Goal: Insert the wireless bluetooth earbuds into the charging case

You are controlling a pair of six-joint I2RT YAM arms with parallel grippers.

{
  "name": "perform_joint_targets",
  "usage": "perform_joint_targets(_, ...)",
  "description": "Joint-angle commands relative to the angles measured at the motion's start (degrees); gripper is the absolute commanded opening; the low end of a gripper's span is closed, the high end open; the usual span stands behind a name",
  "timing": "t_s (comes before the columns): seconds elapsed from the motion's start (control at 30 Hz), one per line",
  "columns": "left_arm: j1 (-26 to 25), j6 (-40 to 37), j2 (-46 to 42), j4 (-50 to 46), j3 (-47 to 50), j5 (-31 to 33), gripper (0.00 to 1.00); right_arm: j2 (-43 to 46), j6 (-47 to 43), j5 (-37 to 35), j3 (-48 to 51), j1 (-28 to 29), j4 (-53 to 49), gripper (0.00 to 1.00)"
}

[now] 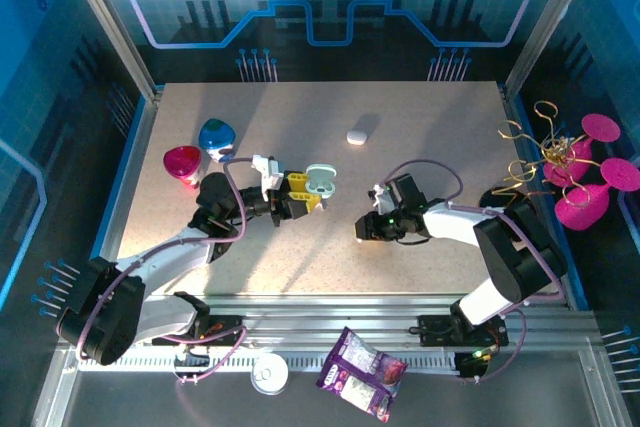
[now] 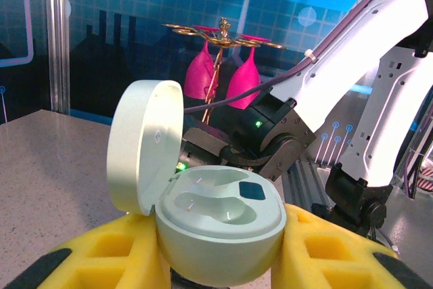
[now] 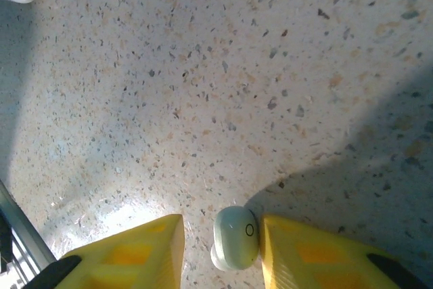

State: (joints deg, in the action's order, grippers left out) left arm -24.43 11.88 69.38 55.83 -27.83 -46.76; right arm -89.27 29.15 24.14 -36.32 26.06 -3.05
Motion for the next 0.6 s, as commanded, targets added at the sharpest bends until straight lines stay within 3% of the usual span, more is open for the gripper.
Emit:
perform_joint_targets(0.0,0.53,-0.28,0.22,2.25,-0.47,-0.81,0.35,0.33,0.69,2.09,0.98,-0.22,1.64,0.33)
perform_joint_targets(0.57,0.56,-0.29,-0.2,2.02,-0.07,-0.74,0.35,-3.34,1.41,3.22,0.01,-0.17,2.55,0.27)
